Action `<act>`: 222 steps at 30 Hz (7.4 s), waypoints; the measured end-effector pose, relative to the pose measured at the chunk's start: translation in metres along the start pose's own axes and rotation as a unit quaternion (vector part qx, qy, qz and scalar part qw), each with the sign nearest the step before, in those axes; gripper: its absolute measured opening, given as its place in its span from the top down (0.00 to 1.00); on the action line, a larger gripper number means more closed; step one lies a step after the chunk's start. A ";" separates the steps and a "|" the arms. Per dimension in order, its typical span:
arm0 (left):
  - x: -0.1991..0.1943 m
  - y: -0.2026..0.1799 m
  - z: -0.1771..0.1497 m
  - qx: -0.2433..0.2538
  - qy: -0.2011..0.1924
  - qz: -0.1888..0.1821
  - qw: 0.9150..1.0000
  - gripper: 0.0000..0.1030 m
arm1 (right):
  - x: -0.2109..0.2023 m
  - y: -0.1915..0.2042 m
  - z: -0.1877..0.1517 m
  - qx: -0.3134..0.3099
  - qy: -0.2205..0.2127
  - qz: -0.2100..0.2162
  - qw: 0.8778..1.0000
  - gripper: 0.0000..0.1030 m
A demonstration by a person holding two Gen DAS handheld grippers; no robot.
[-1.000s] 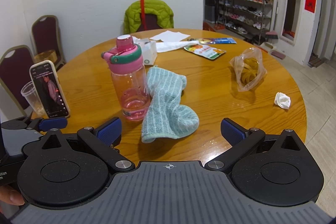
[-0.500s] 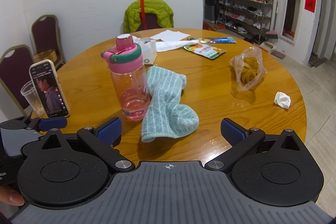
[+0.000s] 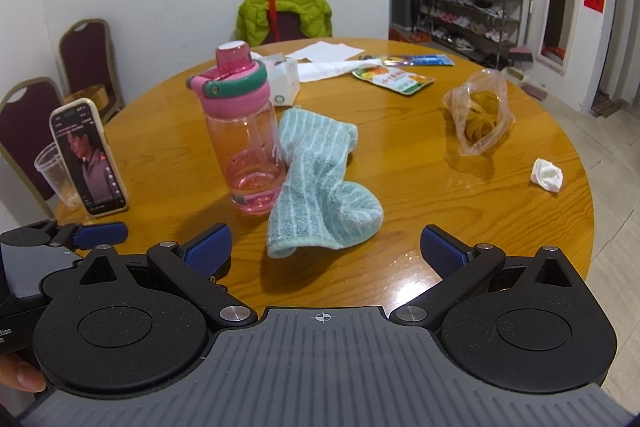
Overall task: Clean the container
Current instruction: 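Move the right tool down to the light blue towel and close on it, then lift the towel with the right tool while the left tool approaches the pink bottle, then wipe the towel against the pink bottle's side with the right tool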
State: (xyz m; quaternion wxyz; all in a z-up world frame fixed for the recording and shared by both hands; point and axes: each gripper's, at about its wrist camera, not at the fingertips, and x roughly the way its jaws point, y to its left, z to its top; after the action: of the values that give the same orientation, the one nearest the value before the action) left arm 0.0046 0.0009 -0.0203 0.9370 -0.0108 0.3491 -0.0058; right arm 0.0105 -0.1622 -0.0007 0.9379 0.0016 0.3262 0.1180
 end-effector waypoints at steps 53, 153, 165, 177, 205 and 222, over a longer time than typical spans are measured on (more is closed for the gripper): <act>0.100 0.036 0.033 0.001 -0.072 -0.079 0.994 0.01 | 0.151 -0.062 0.029 0.156 -0.076 0.123 0.977 0.00; 0.133 0.020 0.008 0.015 -0.013 0.001 1.000 0.00 | 0.207 -0.107 -0.004 0.367 -0.109 0.483 0.788 0.78; 0.133 0.021 0.008 0.015 -0.013 0.001 1.000 0.00 | 0.220 -0.109 -0.006 0.406 -0.089 0.506 0.756 0.78; 0.133 0.021 0.008 0.015 -0.013 0.000 1.000 0.00 | 0.227 -0.104 -0.003 0.403 -0.051 0.454 0.793 0.78; 0.133 0.021 0.008 0.015 -0.013 0.001 1.000 0.00 | 0.243 -0.094 -0.005 0.394 0.034 0.378 0.837 0.76; 0.133 0.020 0.008 0.015 -0.013 0.001 1.000 0.00 | 0.242 -0.100 -0.010 0.405 0.035 0.393 0.825 0.79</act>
State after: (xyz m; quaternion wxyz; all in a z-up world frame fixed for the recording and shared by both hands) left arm 0.1102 0.0188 -0.1016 0.9414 0.0032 0.3370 -0.0103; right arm 0.2104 -0.2066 -0.1647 0.7150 0.5054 0.3488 0.3343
